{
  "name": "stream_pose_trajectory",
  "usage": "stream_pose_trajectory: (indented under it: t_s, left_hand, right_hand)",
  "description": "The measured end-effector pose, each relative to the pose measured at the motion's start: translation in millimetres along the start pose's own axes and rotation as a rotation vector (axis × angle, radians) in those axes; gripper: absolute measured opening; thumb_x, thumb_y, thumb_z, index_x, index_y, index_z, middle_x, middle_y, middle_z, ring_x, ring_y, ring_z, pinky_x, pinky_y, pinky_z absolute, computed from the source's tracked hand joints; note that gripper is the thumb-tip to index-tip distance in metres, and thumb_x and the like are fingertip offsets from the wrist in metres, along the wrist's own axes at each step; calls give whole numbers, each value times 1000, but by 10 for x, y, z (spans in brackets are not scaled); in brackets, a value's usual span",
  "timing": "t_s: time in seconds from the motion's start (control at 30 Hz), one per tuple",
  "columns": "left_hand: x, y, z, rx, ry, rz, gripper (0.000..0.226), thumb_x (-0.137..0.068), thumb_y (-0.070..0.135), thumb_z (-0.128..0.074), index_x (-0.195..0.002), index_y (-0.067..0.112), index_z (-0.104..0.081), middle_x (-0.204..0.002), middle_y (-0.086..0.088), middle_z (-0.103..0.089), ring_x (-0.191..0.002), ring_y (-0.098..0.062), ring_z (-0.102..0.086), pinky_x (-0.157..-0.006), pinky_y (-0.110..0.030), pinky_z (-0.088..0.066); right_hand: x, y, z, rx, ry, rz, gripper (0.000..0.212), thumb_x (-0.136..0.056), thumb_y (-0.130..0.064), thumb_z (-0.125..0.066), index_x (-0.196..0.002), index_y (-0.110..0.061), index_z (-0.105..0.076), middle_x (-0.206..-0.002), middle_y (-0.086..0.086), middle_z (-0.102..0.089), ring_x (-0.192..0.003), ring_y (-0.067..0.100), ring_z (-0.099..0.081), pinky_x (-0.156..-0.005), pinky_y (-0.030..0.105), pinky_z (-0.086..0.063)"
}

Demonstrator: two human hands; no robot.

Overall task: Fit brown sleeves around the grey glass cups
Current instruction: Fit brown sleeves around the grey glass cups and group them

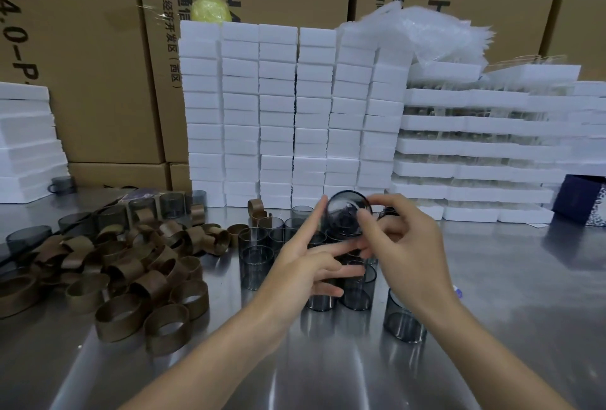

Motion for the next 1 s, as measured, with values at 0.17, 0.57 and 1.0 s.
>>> stream_pose_trajectory:
  t_s: [0.17, 0.57, 1.0]
  left_hand:
    - [-4, 145, 157, 57, 53, -87, 93, -82, 15, -57, -151, 70, -32, -131, 4, -79, -119, -26, -77, -80, -28, -62]
    - [127, 348, -7, -241, -28, -339, 84, -76, 12, -57, -146, 58, -60, -170, 31, -31, -157, 6, -28, -123, -44, -40]
    - [233, 423, 0, -502, 112, -550, 67, -81, 8, -65, -138, 40, -72, -175, 30, -20, -164, -1, -13, -123, -13, -13]
  right_hand:
    - [106, -166, -198, -65, -125, 55, 41, -104, -25, -73, -141, -39, -64, -93, -11, -80, -92, 14, -79, -79, 28, -62]
    - [101, -39, -188, 46, -60, -3, 64, -96, -32, -81, -155, -35, -56, -128, -20, -72, -114, 9, -72, -76, 26, -59]
    - [58, -52, -138, 122, -58, 137, 62, -100, -13, -75, -154, -39, -56, -144, -19, -62, -137, 16, -58, -101, 46, -58]
Point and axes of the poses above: each hand's wrist, its own x-axis away from the middle knuckle, its own z-axis out of the back of the hand, y = z × x, the point moved 7 cm from there along -x, towards the middle knuckle
